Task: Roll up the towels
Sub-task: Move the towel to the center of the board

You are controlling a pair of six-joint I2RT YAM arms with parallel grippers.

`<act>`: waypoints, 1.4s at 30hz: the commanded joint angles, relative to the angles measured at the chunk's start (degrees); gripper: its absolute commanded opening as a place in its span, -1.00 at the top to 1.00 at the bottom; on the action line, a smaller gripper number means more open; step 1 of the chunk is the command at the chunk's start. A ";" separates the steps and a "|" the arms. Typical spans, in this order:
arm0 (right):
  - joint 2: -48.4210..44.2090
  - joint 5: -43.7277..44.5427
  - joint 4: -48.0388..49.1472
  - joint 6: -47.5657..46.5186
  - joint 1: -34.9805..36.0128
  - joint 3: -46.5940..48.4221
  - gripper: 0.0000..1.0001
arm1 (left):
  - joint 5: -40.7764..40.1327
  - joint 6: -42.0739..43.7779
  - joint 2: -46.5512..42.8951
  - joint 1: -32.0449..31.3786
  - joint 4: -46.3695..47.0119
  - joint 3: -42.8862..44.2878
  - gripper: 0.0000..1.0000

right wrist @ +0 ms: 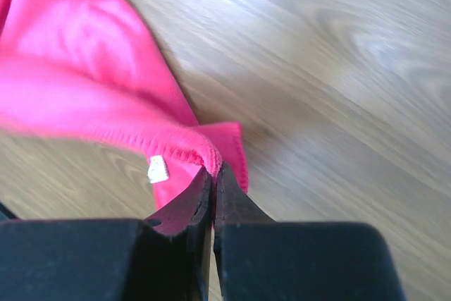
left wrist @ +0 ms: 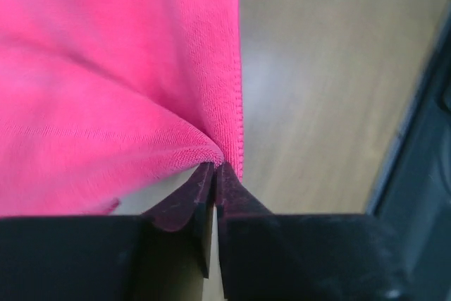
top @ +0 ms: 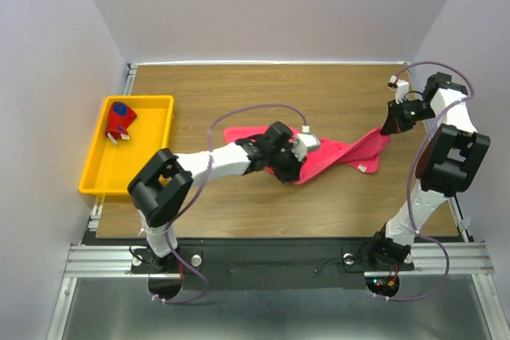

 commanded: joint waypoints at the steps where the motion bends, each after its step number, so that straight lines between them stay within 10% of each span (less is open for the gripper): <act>1: -1.60 2.75 0.80 0.41 -4.88 1.88 0.99 | 3.80 2.14 2.64 -3.15 -4.75 6.01 0.57; 10: -5.12 6.27 0.89 -6.01 -7.09 -5.50 0.99 | 2.93 19.41 -7.89 9.04 -13.01 8.85 -0.63; 16: -5.56 5.13 0.71 -5.49 -7.09 -6.29 0.99 | 0.65 40.35 -16.85 14.26 -23.05 -1.34 -0.38; 21: -5.73 4.69 0.27 -5.05 -7.09 -6.11 0.99 | -4.08 44.95 -21.52 6.63 -16.83 -11.72 -0.46; 28: -5.56 4.51 -0.87 -4.87 -7.09 -6.03 0.99 | -9.03 43.53 -9.50 -7.61 -4.61 -8.22 -0.44; 37: -6.17 4.16 -1.75 -5.66 -7.09 -6.11 0.99 | -12.80 51.09 2.64 -11.41 -0.73 -5.05 -0.30; 40: -6.09 4.07 -1.84 -5.84 -7.09 -6.38 0.99 | -12.46 51.27 3.52 -11.50 -0.82 -4.69 0.05; 42: -6.09 4.07 -1.84 -5.92 -7.09 -6.29 0.99 | -11.49 51.10 1.87 -11.93 -1.34 -5.13 0.65</act>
